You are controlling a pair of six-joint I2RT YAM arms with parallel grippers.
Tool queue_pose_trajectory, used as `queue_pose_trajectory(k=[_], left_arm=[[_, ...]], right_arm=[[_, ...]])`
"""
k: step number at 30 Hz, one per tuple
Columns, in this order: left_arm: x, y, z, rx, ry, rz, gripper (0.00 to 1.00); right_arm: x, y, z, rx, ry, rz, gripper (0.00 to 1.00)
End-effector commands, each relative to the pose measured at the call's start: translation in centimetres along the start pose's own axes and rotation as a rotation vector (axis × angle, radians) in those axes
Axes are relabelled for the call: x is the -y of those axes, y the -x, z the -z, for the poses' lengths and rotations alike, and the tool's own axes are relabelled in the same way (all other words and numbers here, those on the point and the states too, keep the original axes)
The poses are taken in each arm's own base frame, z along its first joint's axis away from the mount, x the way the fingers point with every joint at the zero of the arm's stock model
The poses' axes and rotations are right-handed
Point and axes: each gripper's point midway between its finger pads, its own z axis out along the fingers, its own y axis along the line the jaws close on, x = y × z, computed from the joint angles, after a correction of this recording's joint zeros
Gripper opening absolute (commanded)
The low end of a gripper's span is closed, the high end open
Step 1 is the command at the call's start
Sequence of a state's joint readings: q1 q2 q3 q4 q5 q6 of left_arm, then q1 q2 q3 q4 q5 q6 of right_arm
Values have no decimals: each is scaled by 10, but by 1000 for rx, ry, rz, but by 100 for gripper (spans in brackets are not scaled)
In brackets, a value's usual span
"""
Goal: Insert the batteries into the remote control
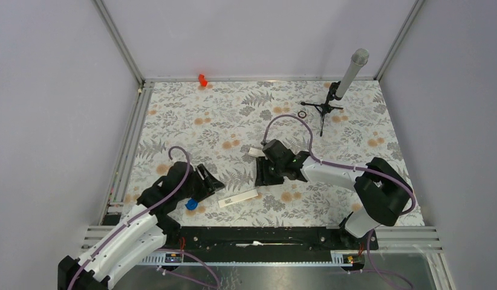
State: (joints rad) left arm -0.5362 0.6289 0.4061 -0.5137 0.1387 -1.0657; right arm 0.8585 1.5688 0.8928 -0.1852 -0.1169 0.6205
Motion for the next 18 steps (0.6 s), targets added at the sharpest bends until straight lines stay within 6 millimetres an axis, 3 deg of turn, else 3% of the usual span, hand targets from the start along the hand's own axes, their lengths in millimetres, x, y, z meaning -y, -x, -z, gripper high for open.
queue_pose_trajectory(k=[1, 11, 18], left_arm=[[-37, -9, 0, 28, 178, 41, 54], [-55, -27, -13, -23, 291, 62, 57], [-50, -37, -37, -51, 239, 121, 56]], right_arm=[[-3, 0, 2, 34, 11, -130, 52], [-7, -11, -8, -30, 42, -134, 51], [-10, -19, -16, -68, 70, -139, 50]])
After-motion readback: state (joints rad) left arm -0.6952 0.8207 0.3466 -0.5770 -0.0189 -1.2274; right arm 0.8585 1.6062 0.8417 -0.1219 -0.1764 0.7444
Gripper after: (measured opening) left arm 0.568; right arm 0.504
